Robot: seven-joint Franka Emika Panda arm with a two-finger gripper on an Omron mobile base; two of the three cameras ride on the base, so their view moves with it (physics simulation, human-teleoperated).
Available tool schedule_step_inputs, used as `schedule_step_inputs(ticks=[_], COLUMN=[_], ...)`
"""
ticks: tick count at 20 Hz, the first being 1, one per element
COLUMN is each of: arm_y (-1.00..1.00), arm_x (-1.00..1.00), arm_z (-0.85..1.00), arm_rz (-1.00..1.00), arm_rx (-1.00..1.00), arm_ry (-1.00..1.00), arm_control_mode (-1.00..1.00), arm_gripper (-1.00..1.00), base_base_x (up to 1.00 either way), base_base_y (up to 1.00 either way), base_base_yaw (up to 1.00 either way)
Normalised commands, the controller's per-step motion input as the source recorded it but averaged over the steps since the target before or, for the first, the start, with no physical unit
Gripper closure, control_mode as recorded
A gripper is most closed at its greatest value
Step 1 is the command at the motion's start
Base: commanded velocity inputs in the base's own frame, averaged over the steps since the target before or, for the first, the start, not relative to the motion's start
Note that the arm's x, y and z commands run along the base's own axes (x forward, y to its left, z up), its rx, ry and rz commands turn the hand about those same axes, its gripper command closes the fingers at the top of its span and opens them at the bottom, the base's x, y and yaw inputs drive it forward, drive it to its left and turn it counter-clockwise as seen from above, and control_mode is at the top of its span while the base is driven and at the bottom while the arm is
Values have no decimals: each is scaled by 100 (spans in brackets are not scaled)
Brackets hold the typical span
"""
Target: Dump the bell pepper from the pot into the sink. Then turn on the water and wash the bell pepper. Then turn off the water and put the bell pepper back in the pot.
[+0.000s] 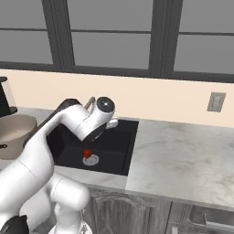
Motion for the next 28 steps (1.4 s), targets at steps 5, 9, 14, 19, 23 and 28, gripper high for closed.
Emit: schedule_step_inputs(ticks=[5,9,14,19,23,28], arm_y=[-14,0,1,24,45,28], arm_x=[93,64,60,46,32,39], arm_z=[0,-1,-12,-36,-45,-19], arm_rz=[-11,-7,-5,-3,-2,-2], arm_rx=[34,33,26,15,5,1], arm_ry=[18,14,9,2,0,0], arm_control_mode=[-100,-100,-100,-100,-100,-100], arm_gripper=[-100,-100,-100,-100,-100,-100], base_base_x=[0,0,0,0,0,0], base_base_y=[0,0,0,0,0,0], base_base_yaw=[0,0,0,0,0,0])
